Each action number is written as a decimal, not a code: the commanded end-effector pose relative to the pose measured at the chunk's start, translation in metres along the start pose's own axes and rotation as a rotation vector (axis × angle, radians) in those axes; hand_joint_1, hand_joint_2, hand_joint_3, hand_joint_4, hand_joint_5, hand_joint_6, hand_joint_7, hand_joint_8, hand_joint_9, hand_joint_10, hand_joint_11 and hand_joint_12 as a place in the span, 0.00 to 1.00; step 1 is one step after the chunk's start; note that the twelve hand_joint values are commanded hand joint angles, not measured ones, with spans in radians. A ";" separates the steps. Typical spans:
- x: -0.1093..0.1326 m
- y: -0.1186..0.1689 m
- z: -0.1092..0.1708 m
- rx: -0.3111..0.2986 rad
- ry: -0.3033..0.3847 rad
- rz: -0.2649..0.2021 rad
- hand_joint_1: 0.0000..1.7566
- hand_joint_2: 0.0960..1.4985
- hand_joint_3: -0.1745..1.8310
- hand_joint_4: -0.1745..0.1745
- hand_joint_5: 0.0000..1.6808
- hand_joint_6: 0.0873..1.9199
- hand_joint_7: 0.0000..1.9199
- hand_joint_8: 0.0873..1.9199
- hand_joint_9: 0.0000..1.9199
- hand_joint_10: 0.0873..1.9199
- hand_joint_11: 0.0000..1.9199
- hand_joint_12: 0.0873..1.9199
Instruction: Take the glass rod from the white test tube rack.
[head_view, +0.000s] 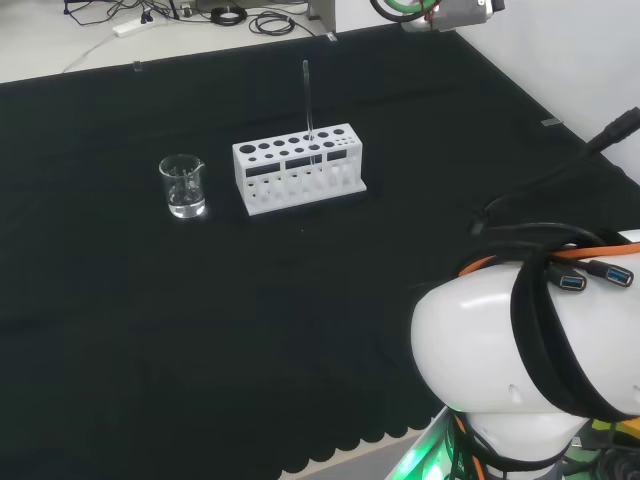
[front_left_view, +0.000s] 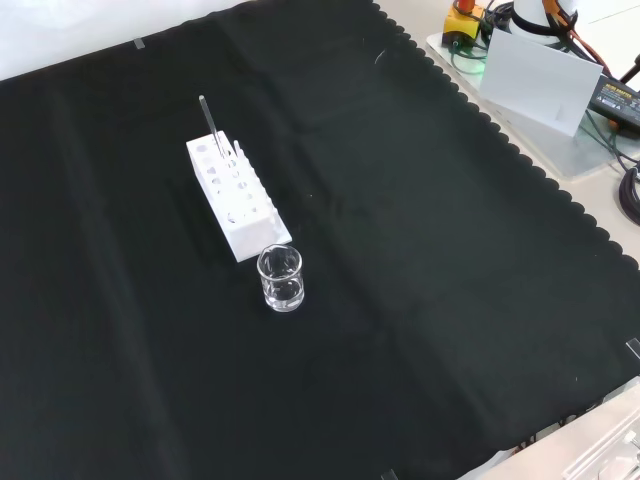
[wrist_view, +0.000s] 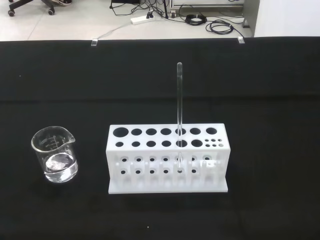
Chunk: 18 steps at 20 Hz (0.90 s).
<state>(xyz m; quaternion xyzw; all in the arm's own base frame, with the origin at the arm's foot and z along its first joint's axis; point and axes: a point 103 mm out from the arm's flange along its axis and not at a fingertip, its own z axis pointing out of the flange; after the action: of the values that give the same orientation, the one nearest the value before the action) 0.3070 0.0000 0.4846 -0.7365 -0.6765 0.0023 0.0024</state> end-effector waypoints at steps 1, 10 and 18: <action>-0.036 -0.070 -0.037 -0.048 0.007 0.142 0.33 0.58 0.36 0.15 0.17 0.00 0.12 0.23 0.18 0.21 0.17 0.21; -0.043 -0.079 -0.041 -0.079 0.029 0.136 0.23 0.68 0.26 0.18 0.03 0.00 0.00 0.21 0.00 0.28 0.00 0.26; -0.040 -0.078 -0.039 -0.067 0.024 0.139 0.24 0.68 0.26 0.18 0.03 0.00 0.00 0.22 0.00 0.29 0.00 0.26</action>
<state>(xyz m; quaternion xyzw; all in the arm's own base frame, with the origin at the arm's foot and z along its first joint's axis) 0.2437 -0.0260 0.5276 -0.7658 -0.6415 -0.0374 -0.0244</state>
